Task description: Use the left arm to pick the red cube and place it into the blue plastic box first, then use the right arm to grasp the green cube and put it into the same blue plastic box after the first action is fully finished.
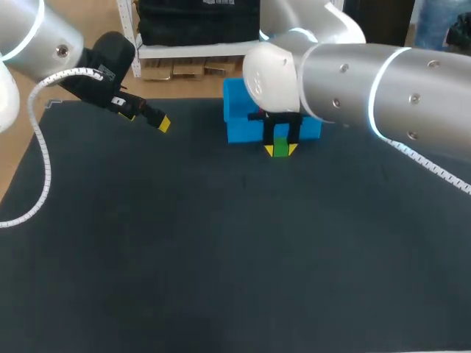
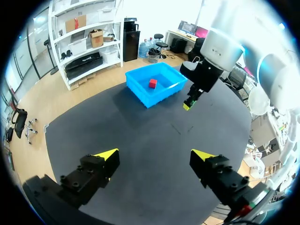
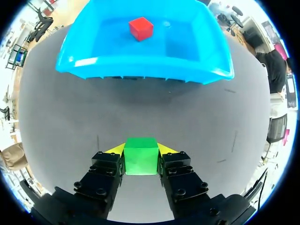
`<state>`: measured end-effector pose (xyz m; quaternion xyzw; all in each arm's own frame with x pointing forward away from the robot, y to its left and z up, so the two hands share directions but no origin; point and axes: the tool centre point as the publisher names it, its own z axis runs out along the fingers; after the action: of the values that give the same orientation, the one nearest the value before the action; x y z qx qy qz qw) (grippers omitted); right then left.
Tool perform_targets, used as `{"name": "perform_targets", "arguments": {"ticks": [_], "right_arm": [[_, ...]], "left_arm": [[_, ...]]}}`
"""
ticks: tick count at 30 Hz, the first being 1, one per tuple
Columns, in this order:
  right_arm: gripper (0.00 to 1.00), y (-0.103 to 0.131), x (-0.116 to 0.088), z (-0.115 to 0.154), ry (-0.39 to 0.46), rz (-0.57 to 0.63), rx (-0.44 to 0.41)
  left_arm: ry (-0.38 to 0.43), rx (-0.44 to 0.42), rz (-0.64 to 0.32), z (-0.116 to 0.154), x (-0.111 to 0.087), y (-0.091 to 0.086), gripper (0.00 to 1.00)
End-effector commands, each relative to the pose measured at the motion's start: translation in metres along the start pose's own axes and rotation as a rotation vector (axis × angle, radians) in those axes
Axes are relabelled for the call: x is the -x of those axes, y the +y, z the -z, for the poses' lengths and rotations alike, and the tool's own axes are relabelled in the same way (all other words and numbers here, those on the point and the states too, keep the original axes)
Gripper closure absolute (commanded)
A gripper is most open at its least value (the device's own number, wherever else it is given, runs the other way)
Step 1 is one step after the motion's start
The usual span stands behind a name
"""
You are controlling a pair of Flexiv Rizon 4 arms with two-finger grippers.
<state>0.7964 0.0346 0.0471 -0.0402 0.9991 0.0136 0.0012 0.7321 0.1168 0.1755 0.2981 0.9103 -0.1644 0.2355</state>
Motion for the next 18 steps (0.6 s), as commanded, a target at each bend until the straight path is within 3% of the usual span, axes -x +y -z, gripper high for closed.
{"name": "perform_targets", "arguments": {"ticks": [1, 18], "right_arm": [[1.00, -0.002, -0.007, 0.011, -0.014, 0.000, 0.003], [1.00, -0.020, -0.019, 0.038, -0.041, 0.003, -0.010]], "left_arm": [[-0.003, -0.001, 0.000, 0.000, -0.001, 0.000, 0.00], [-0.003, -0.001, 0.000, 0.000, -0.001, 0.000, 0.00]]}}
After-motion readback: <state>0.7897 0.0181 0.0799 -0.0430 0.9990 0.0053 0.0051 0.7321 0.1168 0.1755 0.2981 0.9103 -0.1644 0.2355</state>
